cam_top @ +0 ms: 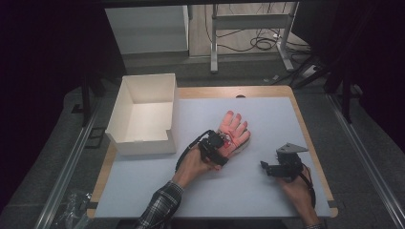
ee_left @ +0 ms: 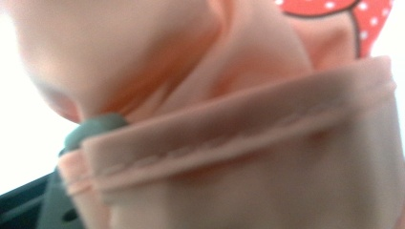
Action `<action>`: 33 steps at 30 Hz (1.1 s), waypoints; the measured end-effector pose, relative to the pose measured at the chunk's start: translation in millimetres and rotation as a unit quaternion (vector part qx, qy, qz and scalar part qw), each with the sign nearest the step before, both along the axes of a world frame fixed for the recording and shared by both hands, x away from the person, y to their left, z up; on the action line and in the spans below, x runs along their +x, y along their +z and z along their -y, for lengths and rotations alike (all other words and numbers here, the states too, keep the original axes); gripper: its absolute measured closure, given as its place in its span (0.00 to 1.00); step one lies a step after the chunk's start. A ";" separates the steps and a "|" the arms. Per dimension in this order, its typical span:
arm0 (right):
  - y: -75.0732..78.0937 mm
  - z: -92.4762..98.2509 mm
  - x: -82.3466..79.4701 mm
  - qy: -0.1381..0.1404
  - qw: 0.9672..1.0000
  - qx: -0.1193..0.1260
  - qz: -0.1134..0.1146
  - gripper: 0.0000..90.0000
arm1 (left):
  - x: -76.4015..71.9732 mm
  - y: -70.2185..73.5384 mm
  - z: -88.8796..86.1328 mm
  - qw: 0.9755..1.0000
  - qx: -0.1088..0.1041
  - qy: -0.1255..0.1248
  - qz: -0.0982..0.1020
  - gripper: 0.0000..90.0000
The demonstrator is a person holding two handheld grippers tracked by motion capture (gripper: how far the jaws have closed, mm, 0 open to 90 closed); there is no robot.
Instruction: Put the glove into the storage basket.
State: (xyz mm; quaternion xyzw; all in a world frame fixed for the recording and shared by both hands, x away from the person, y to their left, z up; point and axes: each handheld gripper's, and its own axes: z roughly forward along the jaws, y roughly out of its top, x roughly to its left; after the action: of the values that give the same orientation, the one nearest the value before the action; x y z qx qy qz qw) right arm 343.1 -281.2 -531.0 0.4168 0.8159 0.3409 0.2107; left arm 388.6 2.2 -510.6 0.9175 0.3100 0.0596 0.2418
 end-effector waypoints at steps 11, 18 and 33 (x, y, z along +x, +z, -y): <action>0.0 0.0 0.0 0.000 1.000 0.001 -0.001 0.21 | 2.0 11.8 -5.0 1.000 -0.017 0.003 0.010 0.46; 0.1 0.0 -0.1 -0.001 1.000 0.001 -0.001 0.21 | 6.0 33.2 -5.2 0.999 -0.021 0.014 0.022 0.45; -0.2 -0.1 0.0 0.000 1.000 0.002 -0.001 0.21 | 22.7 91.1 -16.5 0.998 -0.010 0.044 0.047 0.44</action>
State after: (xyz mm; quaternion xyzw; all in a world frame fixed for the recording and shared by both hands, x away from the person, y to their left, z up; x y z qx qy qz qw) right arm 343.0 -281.0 -531.2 0.4176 0.8153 0.3420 0.2096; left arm 411.3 18.7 -419.5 0.8965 0.3394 0.1102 0.2625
